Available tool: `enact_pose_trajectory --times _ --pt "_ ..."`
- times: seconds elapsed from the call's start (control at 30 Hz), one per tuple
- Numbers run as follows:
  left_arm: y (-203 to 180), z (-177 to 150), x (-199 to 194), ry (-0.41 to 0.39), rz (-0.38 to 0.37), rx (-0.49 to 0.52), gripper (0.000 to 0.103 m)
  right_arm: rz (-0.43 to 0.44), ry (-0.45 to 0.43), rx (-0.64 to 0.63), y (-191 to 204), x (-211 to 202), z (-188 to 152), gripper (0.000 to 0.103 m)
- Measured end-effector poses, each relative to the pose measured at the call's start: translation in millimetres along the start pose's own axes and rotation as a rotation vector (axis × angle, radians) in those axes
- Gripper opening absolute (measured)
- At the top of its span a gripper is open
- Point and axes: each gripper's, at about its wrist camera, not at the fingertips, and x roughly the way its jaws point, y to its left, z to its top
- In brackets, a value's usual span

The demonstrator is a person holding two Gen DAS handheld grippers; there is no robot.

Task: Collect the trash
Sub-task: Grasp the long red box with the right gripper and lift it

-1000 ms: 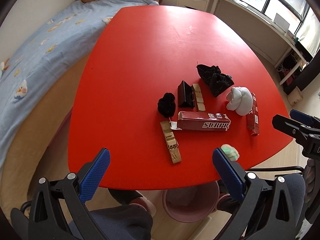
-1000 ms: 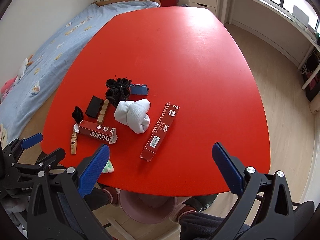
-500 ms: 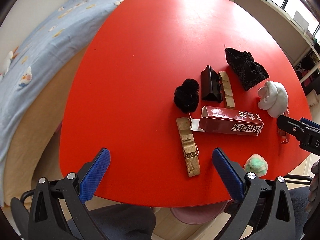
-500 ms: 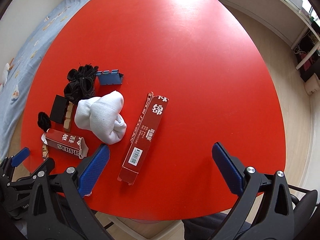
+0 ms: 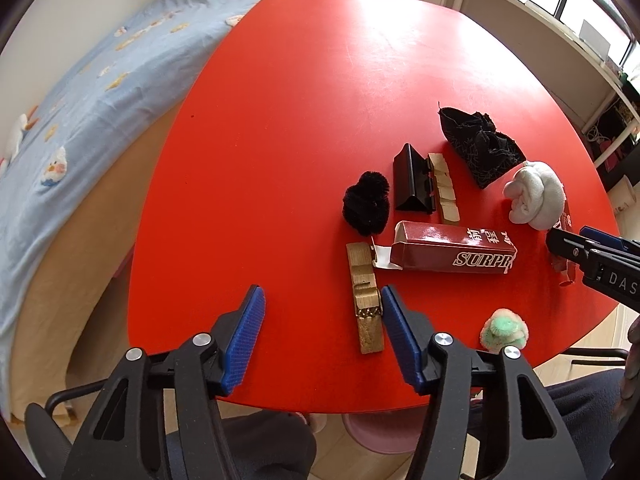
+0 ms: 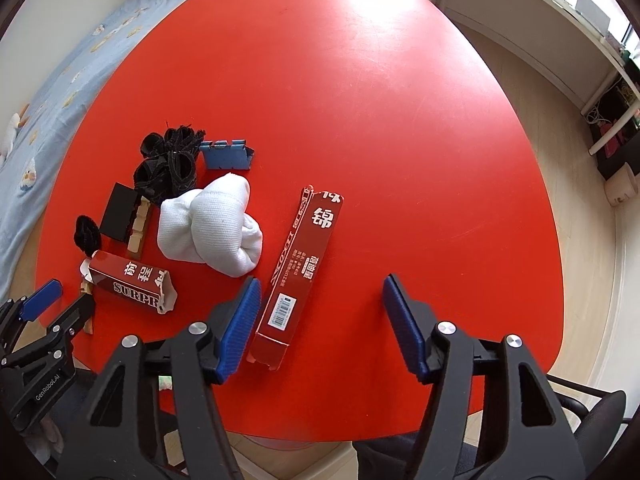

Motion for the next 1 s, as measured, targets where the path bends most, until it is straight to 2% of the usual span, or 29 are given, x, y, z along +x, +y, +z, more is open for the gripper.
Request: enact_pose_trajectory --times 0.03,0.07,0.1,0.13,0.6,1.0 --pt "1 0 -1 -0.001 -0.004 0.001 0.037 0.006 -0.002 -0.002 -2 -2 1 0.044" --pt "1 0 -2 -0.002 -0.007 0.0 0.025 0.008 -0.004 -0.002 -3 -2 1 0.035" --pt "2 0 -2 -0.003 -0.011 -0.001 0.017 0.009 -0.005 -0.002 -4 -3 0 0.029" --pt "5 0 -2 -0.005 -0.019 -0.001 0.014 0.017 -0.007 -0.002 -5 -4 0 0.018" --pt "17 -2 -6 -0.034 -0.112 0.003 0.013 0.064 -0.045 -0.015 -22 -21 -18 0.016" --pt "13 -17 -46 -0.101 -0.154 0.066 0.013 0.114 -0.136 -0.107 -10 -79 -49 0.016"
